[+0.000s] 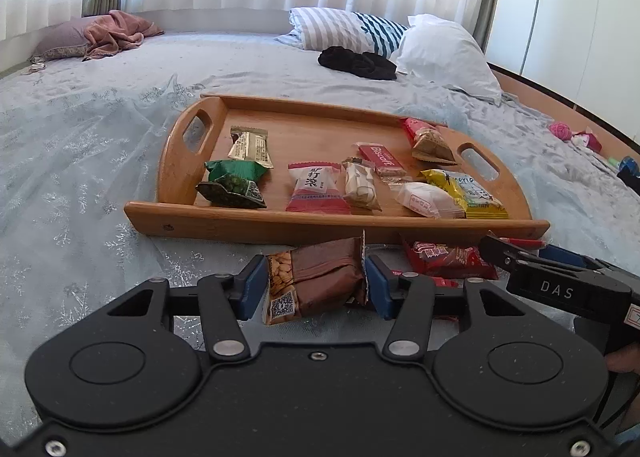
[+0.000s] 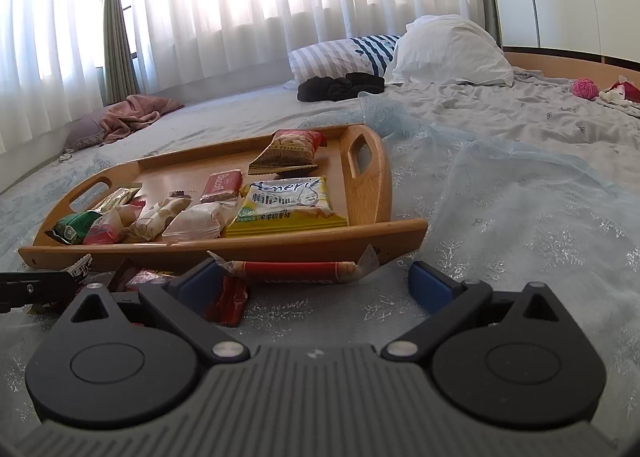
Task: Organize snacks
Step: 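Hold the chocolate bar in the left gripper while the right grasps the red wrapper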
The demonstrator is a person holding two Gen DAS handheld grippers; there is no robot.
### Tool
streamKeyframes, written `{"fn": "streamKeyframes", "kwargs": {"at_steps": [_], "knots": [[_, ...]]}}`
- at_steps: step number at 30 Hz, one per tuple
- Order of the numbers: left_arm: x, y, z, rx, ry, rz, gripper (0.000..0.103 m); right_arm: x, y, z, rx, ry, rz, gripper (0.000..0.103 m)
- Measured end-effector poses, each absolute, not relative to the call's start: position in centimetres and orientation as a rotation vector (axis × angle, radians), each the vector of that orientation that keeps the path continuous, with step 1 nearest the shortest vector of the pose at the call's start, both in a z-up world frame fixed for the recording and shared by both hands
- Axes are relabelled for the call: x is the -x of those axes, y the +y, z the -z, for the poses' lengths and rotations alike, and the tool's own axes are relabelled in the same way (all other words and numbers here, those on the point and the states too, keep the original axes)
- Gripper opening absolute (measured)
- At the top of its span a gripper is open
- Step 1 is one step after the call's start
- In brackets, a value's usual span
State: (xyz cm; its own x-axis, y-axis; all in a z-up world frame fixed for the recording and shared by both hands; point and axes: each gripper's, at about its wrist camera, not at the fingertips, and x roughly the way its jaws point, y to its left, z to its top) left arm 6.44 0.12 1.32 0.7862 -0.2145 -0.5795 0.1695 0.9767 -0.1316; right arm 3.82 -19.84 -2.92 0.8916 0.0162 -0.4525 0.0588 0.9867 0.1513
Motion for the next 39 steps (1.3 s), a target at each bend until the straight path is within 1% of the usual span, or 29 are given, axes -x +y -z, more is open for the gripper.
{"fn": "streamKeyframes", "kwargs": {"at_steps": [2, 3, 4, 6, 8, 9, 10, 12, 13, 16, 20, 21, 22, 23, 24, 25, 29, 30, 31, 32, 34, 36, 38, 39], "knots": [[-6.2, 0.1, -1.4, 0.068, 0.633, 0.204, 0.051, -3.8, -19.9, 2.9, -0.164, 0.470, 0.022, 0.103], [-6.0, 0.2, -1.4, 0.069, 0.634, 0.205, 0.053, -3.8, -19.9, 2.9, -0.164, 0.471, 0.022, 0.103], [-5.9, 0.2, -1.4, 0.071, 0.634, 0.207, 0.057, -3.8, -19.9, 2.9, -0.164, 0.471, 0.022, 0.103], [-5.5, 0.3, -1.4, 0.070, 0.621, 0.202, 0.062, -3.8, -19.9, 3.0, -0.165, 0.472, 0.022, 0.103], [-5.3, 0.4, -1.5, 0.066, 0.613, 0.200, 0.068, -3.8, -19.9, 2.9, -0.164, 0.472, 0.022, 0.103], [-5.3, 0.4, -1.5, 0.068, 0.613, 0.198, 0.073, -3.8, -19.9, 2.9, -0.165, 0.472, 0.022, 0.103], [-5.3, 0.5, -1.5, 0.073, 0.614, 0.197, 0.074, -3.8, -19.9, 3.0, -0.165, 0.472, 0.021, 0.103], [-5.5, 0.8, -1.3, 0.101, 0.623, 0.203, 0.074, -3.8, -19.9, 2.9, -0.165, 0.472, 0.021, 0.103], [-5.6, 1.1, -1.3, 0.132, 0.632, 0.213, 0.072, -3.8, -19.9, 2.9, -0.165, 0.472, 0.021, 0.103], [-6.1, 2.3, -0.9, 0.254, 0.678, 0.223, 0.071, -3.8, -19.9, 2.9, -0.164, 0.471, 0.022, 0.103], [-6.2, 3.3, -0.6, 0.336, 0.688, 0.220, 0.071, -3.8, -19.9, 2.9, -0.164, 0.472, 0.021, 0.103], [-6.2, 3.5, -0.5, 0.348, 0.692, 0.220, 0.070, -3.8, -19.9, 2.9, -0.165, 0.472, 0.021, 0.103], [-6.3, 3.6, -0.5, 0.359, 0.696, 0.221, 0.063, -3.8, -19.9, 2.9, -0.165, 0.472, 0.021, 0.103], [-6.3, 3.7, -0.4, 0.370, 0.702, 0.222, 0.060, -3.8, -19.9, 2.9, -0.165, 0.472, 0.021, 0.103], [-6.4, 3.8, -0.4, 0.380, 0.706, 0.224, 0.060, -3.8, -19.9, 2.9, -0.165, 0.472, 0.021, 0.103], [-6.4, 3.8, -0.4, 0.382, 0.707, 0.226, 0.057, -3.8, -19.9, 2.9, -0.165, 0.472, 0.021, 0.103], [-6.0, 3.3, -0.6, 0.335, 0.691, 0.223, 0.054, -3.8, -19.9, 2.9, -0.164, 0.476, 0.019, 0.103], [-5.8, 3.0, -0.7, 0.320, 0.680, 0.221, 0.047, -3.7, -19.9, 2.9, -0.164, 0.476, 0.017, 0.103], [-5.6, 2.9, -0.9, 0.312, 0.673, 0.232, 0.029, -3.7, -19.9, 2.9, -0.164, 0.474, 0.017, 0.103], [-5.4, 2.7, -1.1, 0.309, 0.662, 0.240, 0.029, -3.6, -19.8, 2.9, -0.164, 0.468, 0.017, 0.102], [-5.2, 2.2, -1.7, 0.276, 0.649, 0.247, 0.021, -3.0, -19.7, 2.8, -0.163, 0.449, 0.018, 0.100], [-5.1, 1.5, -2.0, 0.229, 0.640, 0.248, 0.020, -2.3, -19.5, 2.8, -0.164, 0.435, 0.005, 0.098], [-4.9, 1.0, -2.1, 0.189, 0.630, 0.246, 0.020, -1.7, -19.3, 2.9, -0.168, 0.427, 0.007, 0.094], [-4.7, 0.7, -2.1, 0.164, 0.627, 0.244, 0.020, -1.4, -19.2, 2.9, -0.171, 0.426, 0.011, 0.091]]}}
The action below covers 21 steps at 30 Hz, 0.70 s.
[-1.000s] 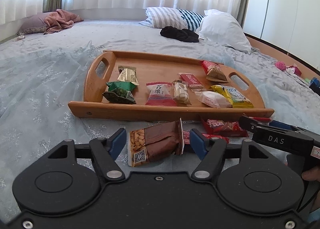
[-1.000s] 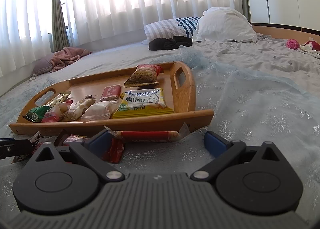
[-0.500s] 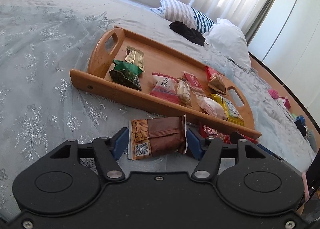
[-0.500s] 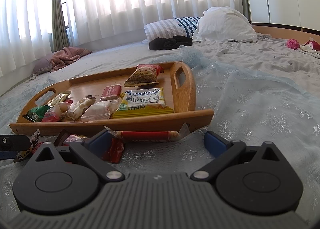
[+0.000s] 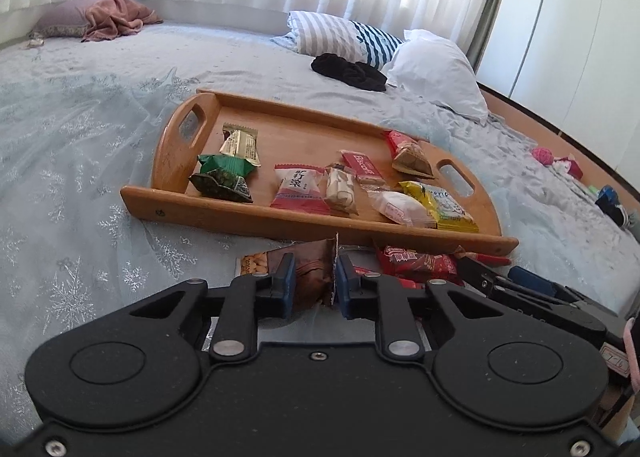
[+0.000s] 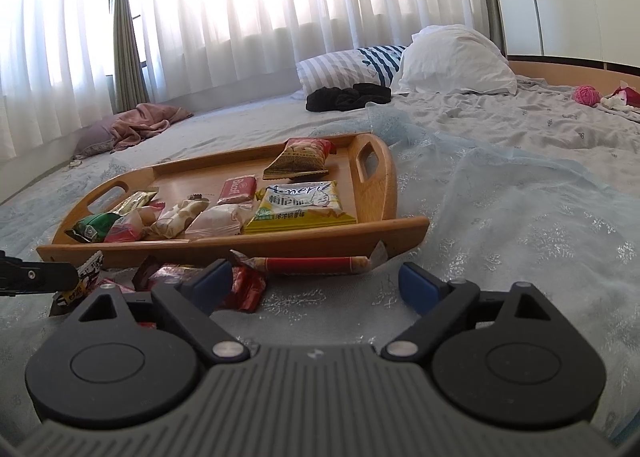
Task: Organize snacks
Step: 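Hold the chocolate bar in the left gripper while the right grasps the red wrapper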
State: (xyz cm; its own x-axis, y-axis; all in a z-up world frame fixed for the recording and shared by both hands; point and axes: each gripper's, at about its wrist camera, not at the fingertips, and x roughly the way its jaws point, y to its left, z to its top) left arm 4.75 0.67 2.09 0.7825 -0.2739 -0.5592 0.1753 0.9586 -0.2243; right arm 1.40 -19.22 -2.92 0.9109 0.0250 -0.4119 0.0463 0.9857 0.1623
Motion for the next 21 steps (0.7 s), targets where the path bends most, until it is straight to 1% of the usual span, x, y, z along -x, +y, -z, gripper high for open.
{"fn": "streamKeyframes", "kwargs": {"at_steps": [2, 3, 4, 6, 7, 8, 9, 10, 12, 14, 16, 21], "knots": [[-4.4, 0.3, -2.0, 0.139, 0.619, 0.233, 0.023, -1.0, -19.1, 2.9, -0.176, 0.419, 0.018, 0.082], [-4.1, 0.3, -2.0, 0.136, 0.609, 0.220, 0.028, -0.8, -19.1, 2.9, -0.181, 0.413, 0.020, 0.079], [-3.9, 0.4, -2.0, 0.141, 0.593, 0.204, 0.041, -0.7, -19.2, 2.8, -0.187, 0.411, 0.020, 0.077], [-3.5, 0.8, -2.0, 0.147, 0.562, 0.165, 0.055, -0.8, -19.3, 2.6, -0.205, 0.409, 0.014, 0.077], [-3.5, 0.9, -1.9, 0.142, 0.556, 0.159, 0.056, -0.8, -19.4, 2.5, -0.220, 0.404, 0.012, 0.078], [-3.5, 1.1, -1.9, 0.140, 0.560, 0.157, 0.057, -1.0, -19.5, 2.3, -0.233, 0.404, 0.008, 0.081], [-3.7, 1.2, -1.7, 0.143, 0.569, 0.155, 0.062, -1.3, -19.5, 2.2, -0.243, 0.408, 0.000, 0.083], [-3.9, 1.5, -1.5, 0.155, 0.583, 0.155, 0.069, -1.5, -19.5, 2.1, -0.249, 0.412, -0.003, 0.087], [-4.4, 2.0, -1.0, 0.191, 0.617, 0.161, 0.077, -2.1, -19.4, 2.0, -0.260, 0.416, 0.006, 0.089], [-4.9, 2.5, -0.5, 0.249, 0.658, 0.176, 0.078, -2.6, -19.4, 2.0, -0.272, 0.422, 0.023, 0.090], [-5.2, 2.8, -0.2, 0.299, 0.648, 0.178, 0.083, -3.0, -19.5, 2.0, -0.285, 0.435, 0.040, 0.090], [-5.9, 2.6, 0.2, 0.301, 0.657, 0.187, 0.082, -3.4, -19.7, 2.4, -0.301, 0.459, 0.039, 0.091]]}}
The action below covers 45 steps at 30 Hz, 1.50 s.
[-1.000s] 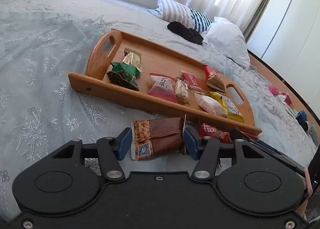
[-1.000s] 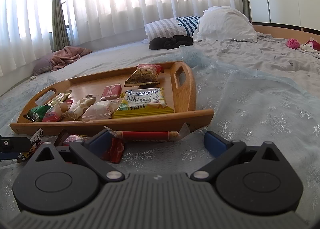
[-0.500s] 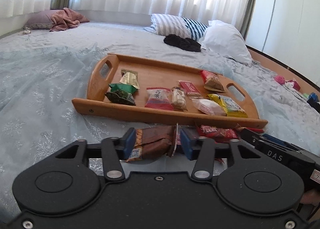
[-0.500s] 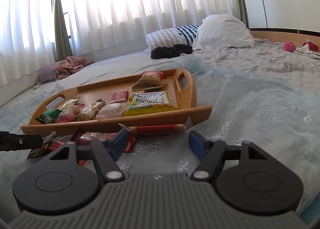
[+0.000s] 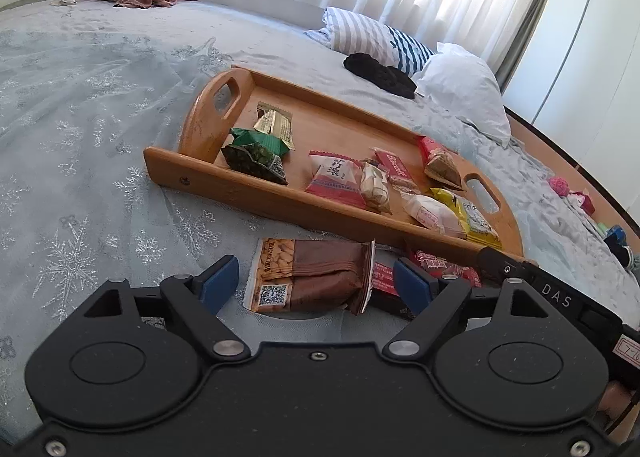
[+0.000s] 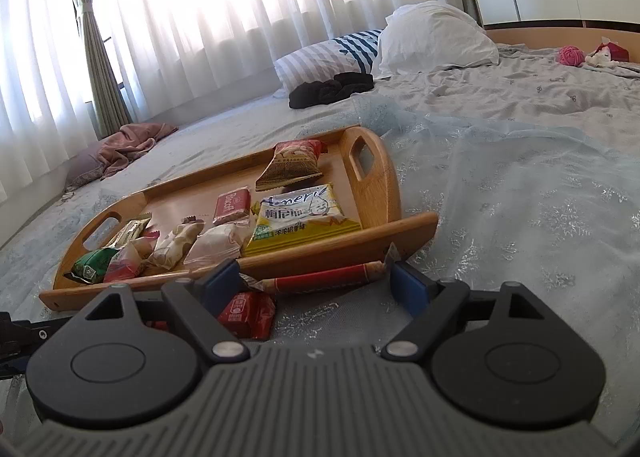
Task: Organize snacks
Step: 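Hold the chocolate bar in the left gripper while the right grasps the red wrapper, then carry the chocolate bar and red pack over the tray with both grippers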
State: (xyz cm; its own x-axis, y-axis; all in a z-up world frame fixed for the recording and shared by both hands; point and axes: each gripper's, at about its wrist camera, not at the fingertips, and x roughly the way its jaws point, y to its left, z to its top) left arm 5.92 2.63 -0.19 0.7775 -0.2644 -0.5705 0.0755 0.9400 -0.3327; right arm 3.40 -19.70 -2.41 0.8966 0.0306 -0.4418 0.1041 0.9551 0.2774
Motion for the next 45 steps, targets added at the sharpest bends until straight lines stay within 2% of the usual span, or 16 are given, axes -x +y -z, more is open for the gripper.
{"fn": "streamKeyframes", "kwargs": {"at_steps": [2, 4, 8, 9, 13, 18, 20, 21, 25, 35, 37, 38, 40, 42, 44, 45], "knots": [[-5.9, 1.9, 0.2, 0.240, 0.658, 0.193, 0.076, -3.4, -19.6, 2.5, -0.287, 0.463, 0.034, 0.092], [-5.6, 1.3, 0.2, 0.192, 0.651, 0.196, 0.060, -3.5, -19.3, 2.6, -0.270, 0.465, 0.031, 0.090], [-5.3, 1.2, 0.0, 0.204, 0.653, 0.202, 0.052, -3.6, -19.1, 2.6, -0.254, 0.464, 0.034, 0.082], [-5.2, 1.1, -0.2, 0.208, 0.651, 0.212, 0.045, -3.6, -19.1, 2.6, -0.254, 0.463, 0.039, 0.080], [-5.0, 0.9, -0.7, 0.206, 0.657, 0.211, 0.044, -3.2, -19.1, 2.5, -0.250, 0.455, 0.048, 0.070], [-4.6, 0.6, -1.2, 0.184, 0.642, 0.210, 0.041, -2.4, -18.9, 2.1, -0.213, 0.435, 0.048, 0.068], [-4.3, 0.5, -1.6, 0.171, 0.628, 0.211, 0.037, -2.1, -18.7, 1.9, -0.190, 0.421, 0.049, 0.067], [-4.2, 0.4, -1.8, 0.166, 0.619, 0.219, 0.021, -1.9, -18.6, 1.7, -0.181, 0.415, 0.049, 0.067], [-4.1, 0.2, -2.8, 0.125, 0.592, 0.213, 0.018, -1.3, -18.4, 1.0, -0.156, 0.387, 0.048, 0.067], [-3.4, -0.3, -2.3, 0.070, 0.576, 0.190, 0.020, -0.5, -18.4, 0.1, -0.137, 0.357, 0.038, 0.067], [-3.3, -0.3, -2.0, 0.059, 0.574, 0.177, 0.032, -0.4, -18.3, 0.2, -0.135, 0.357, 0.036, 0.067], [-3.4, -0.2, -1.9, 0.059, 0.577, 0.164, 0.046, -0.4, -18.3, 0.3, -0.136, 0.358, 0.035, 0.067], [-3.7, 0.1, -1.5, 0.054, 0.581, 0.143, 0.051, -0.4, -18.4, 0.2, -0.140, 0.357, 0.033, 0.067], [-4.3, 0.5, -1.0, 0.056, 0.603, 0.134, 0.064, -0.5, -18.5, 0.3, -0.144, 0.359, 0.032, 0.068], [-5.0, 1.1, -0.5, 0.103, 0.648, 0.159, 0.070, -0.5, -18.5, 0.3, -0.147, 0.360, 0.032, 0.068], [-5.2, 1.6, -0.3, 0.148, 0.667, 0.178, 0.075, -0.6, -18.5, 0.3, -0.148, 0.361, 0.032, 0.068]]}}
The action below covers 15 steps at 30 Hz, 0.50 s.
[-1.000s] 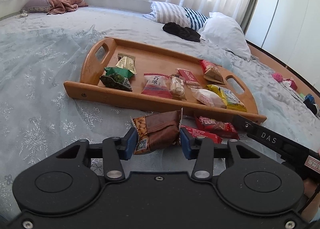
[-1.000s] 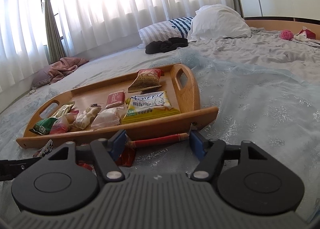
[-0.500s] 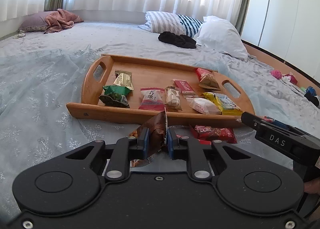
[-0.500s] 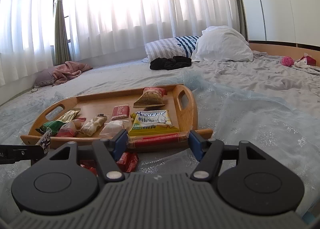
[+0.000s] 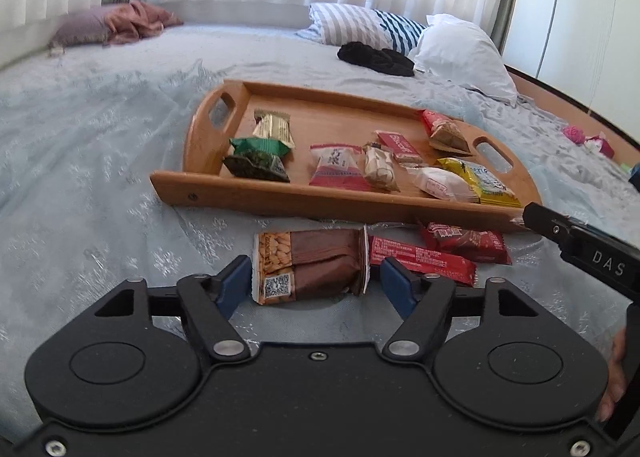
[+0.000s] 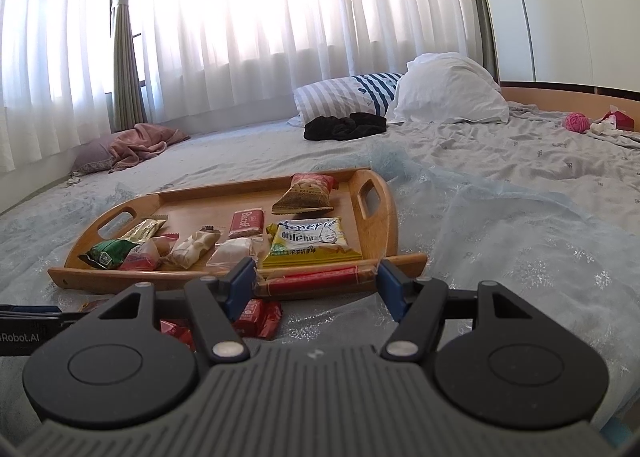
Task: Organize snacks
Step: 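Carry the chocolate bar and red pack over the tray with both grippers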
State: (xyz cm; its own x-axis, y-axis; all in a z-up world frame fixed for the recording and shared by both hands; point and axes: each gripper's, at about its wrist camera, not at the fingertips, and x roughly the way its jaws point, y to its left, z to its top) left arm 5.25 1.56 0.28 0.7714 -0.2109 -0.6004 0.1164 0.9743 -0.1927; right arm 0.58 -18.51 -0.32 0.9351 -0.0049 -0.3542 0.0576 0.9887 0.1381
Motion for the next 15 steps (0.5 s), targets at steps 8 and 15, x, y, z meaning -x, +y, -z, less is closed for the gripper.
{"fn": "streamKeyframes", "kwargs": {"at_steps": [8, 15], "knots": [[-5.4, 2.6, -0.3, 0.227, 0.674, 0.189, 0.046, -0.5, -18.5, 0.6, -0.154, 0.369, 0.028, 0.068], [-4.3, 1.8, -1.1, 0.173, 0.651, 0.185, 0.043, -0.3, -18.3, 0.4, -0.148, 0.355, 0.021, 0.068]]}}
